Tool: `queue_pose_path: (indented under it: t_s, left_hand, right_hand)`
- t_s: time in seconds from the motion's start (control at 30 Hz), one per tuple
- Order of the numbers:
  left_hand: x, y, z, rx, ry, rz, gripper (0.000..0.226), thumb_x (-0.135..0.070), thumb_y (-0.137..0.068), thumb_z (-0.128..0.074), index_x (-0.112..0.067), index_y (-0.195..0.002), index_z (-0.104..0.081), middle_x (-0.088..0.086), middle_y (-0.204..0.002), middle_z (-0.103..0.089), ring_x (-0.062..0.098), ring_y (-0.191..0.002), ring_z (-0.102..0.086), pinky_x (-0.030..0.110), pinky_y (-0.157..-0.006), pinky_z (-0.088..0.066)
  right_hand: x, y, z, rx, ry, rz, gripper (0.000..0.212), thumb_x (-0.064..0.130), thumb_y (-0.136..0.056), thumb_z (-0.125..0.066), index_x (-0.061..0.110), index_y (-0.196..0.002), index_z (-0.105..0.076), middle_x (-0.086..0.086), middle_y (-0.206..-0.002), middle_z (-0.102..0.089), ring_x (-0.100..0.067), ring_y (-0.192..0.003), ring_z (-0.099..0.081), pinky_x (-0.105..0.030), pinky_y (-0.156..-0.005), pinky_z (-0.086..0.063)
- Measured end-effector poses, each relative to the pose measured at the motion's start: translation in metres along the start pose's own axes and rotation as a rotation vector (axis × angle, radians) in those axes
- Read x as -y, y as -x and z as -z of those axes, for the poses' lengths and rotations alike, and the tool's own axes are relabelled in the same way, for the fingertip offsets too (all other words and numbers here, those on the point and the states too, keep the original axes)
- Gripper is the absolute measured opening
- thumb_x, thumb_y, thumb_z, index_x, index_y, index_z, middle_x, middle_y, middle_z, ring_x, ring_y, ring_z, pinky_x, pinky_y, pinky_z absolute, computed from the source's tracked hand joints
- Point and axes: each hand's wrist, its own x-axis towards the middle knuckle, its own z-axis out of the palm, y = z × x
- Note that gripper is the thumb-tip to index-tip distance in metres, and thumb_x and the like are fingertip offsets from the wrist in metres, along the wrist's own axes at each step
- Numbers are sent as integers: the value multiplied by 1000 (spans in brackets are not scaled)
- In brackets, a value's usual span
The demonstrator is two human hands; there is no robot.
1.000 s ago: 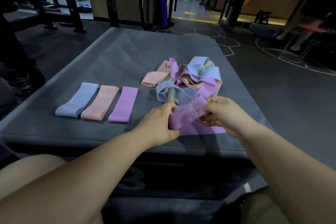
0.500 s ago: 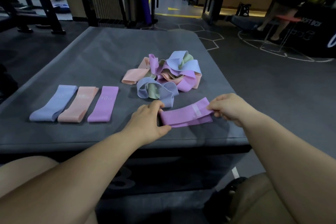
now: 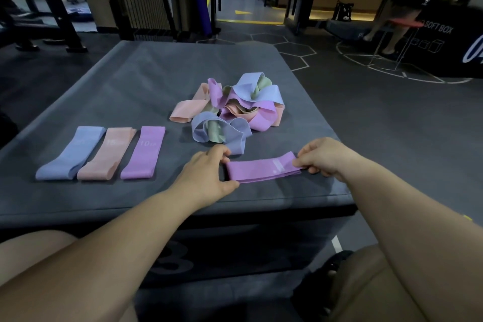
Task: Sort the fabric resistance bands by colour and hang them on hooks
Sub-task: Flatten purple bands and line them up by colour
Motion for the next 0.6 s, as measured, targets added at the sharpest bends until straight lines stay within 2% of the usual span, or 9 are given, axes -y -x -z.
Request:
queue_pose_path:
  t_s: [0.13, 0.23, 0.37, 0.47, 0.6]
  left_hand:
    - [0, -1, 1, -1, 3, -17, 62, -38, -74, -77, -27, -127, -45, -19, -109, -47, 14, -116, -45, 39, -101, -41]
    - [1, -2, 1, 1, -1, -26, 62, -40, -74, -77, -27, -126, -47, -19, -109, -47, 14, -117, -46, 38, -102, -41]
    - [1, -3, 0, 16, 48, 4, 66, -55, -71, -74, -26, -125, -50, -14, -117, -54, 14, -119, -49, 38, -102, -43]
    - [0, -5, 1, -11, 70, 77, 56, -55, -79, -67, -24, -123, -52, -8, -124, -56, 15, -118, -50, 35, -98, -44]
    - [-1, -5, 5, -56, -44, 144, 40, -47, -86, -62, -22, -116, -55, -8, -112, -46, 18, -116, -47, 33, -96, -41]
  right_hand:
    - [0, -1, -2, -20, 52, -4, 13, 13, -76, -78, 15, -78, -65, -6, -70, -63, -14, -52, -50, -20, -45, -30]
    - [0, -2, -3, -28, 84, -6, 11, 14, -74, -78, 15, -77, -67, -8, -71, -64, -18, -58, -51, -20, -46, -32]
    - [0, -2, -4, -26, 88, -8, 8, 14, -74, -76, 14, -72, -68, -9, -63, -57, -22, -64, -45, -19, -44, -30]
    - [2, 0, -5, -26, 55, 0, 9, 15, -76, -72, 9, -73, -67, -8, -56, -49, -20, -52, -37, -19, -43, -26]
    - [7, 2, -5, -62, 70, 14, 17, 24, -79, -70, 9, -73, -65, -5, -51, -48, -18, -43, -33, -21, -43, -26]
